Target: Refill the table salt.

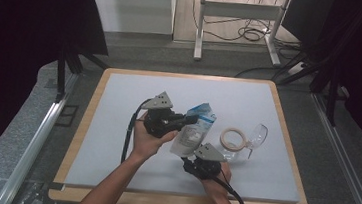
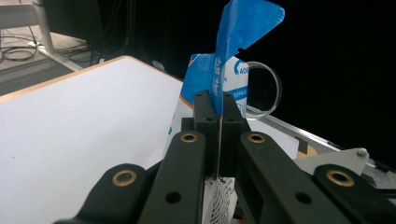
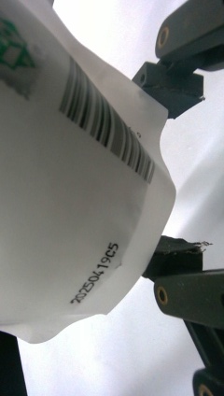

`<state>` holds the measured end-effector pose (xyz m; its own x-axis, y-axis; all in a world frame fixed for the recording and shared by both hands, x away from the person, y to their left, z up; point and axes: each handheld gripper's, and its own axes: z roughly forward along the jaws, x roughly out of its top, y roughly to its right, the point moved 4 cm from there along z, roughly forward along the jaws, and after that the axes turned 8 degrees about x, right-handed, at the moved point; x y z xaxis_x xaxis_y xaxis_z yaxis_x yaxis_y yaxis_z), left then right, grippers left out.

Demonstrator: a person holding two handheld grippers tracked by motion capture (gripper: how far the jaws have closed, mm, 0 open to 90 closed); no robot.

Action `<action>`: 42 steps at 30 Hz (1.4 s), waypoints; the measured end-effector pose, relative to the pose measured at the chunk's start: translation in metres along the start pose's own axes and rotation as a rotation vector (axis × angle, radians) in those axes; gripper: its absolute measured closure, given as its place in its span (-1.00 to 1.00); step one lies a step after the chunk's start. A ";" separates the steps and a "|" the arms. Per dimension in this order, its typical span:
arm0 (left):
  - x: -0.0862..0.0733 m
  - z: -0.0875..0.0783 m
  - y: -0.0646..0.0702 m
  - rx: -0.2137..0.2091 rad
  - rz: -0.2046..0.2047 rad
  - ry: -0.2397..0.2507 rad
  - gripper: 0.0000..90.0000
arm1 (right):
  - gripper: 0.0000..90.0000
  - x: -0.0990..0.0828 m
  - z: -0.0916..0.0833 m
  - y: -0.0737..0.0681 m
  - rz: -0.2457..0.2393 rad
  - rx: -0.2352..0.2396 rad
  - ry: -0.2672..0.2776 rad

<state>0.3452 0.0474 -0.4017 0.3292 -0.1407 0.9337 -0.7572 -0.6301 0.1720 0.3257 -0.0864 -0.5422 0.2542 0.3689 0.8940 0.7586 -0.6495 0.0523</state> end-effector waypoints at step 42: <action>0.000 0.055 0.010 -0.018 0.062 -0.159 1.00 | 0.15 -0.015 -0.019 -0.005 0.063 0.007 -0.025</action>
<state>0.3688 -0.0007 -0.4169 0.3654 -0.2989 0.8816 -0.7884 -0.6028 0.1225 0.3071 -0.1014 -0.5476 0.3167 0.3436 0.8841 0.7446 -0.6675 -0.0073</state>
